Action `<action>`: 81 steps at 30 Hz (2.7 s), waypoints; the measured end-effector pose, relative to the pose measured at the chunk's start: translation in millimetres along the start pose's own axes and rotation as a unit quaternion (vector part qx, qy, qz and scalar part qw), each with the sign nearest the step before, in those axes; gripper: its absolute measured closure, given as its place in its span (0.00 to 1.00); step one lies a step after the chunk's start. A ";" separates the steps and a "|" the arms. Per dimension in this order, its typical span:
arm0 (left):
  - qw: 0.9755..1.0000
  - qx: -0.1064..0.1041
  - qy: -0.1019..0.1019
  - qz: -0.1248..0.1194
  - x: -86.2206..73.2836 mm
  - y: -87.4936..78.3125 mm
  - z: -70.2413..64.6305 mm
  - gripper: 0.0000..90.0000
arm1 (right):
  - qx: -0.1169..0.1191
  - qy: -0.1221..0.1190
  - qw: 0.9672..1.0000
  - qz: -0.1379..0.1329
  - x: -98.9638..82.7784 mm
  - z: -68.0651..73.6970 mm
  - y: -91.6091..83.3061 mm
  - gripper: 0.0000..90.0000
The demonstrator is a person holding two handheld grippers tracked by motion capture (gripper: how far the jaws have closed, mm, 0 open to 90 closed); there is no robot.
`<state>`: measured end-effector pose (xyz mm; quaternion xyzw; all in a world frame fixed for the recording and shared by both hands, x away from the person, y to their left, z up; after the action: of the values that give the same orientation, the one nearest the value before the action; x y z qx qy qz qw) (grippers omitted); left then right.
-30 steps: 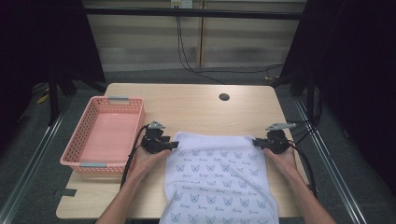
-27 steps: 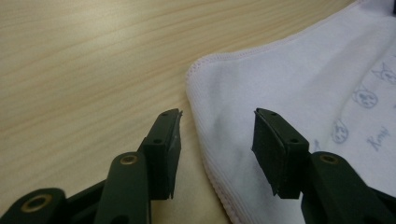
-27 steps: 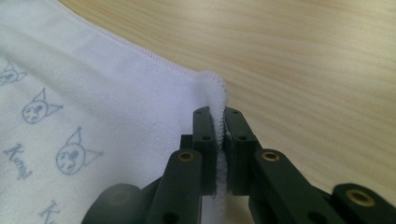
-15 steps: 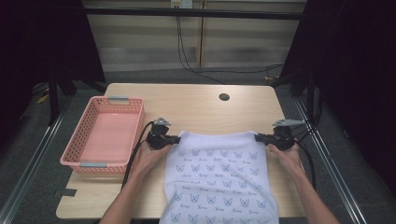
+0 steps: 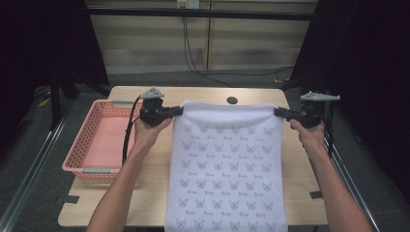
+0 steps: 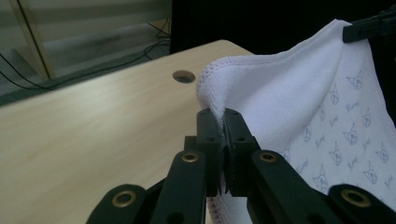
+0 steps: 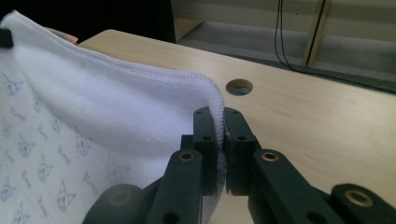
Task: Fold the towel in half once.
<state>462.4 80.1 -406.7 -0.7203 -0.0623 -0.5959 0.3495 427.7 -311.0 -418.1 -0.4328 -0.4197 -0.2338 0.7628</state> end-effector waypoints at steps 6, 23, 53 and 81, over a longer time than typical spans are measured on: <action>0.999 0.024 0.012 -0.036 52.5 -14.6 14.5 0.97 | -0.012 -0.021 1.000 -0.020 56.8 5.8 1.9 0.95; 0.999 -0.025 0.024 -0.002 -19.2 -41.3 -54.3 0.97 | 0.049 -0.012 0.999 -0.020 -15.2 42.0 -45.2 0.96; 0.973 -0.123 -0.020 0.196 -182.4 -55.1 -151.8 0.96 | 0.066 0.004 0.976 0.208 -215.4 86.9 -81.8 0.95; 0.984 -0.022 -0.038 0.176 -156.2 8.3 -81.8 0.97 | -0.018 -0.019 0.982 0.185 -181.9 45.5 -25.9 0.96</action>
<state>355.8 77.8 -547.5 -0.7495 0.0652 -0.4990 0.4300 291.2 -286.6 -546.9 -0.5214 -0.3427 -0.0875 0.7766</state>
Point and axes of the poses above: each handheld gripper's, and its own axes: y roughly forward along the jaws, x roughly out of its top, z roughly to its left, the point moved 7 cm from there along y, roughly forward along the jaws, and after that the axes turned 8 degrees about y, right-handed, at the moved point
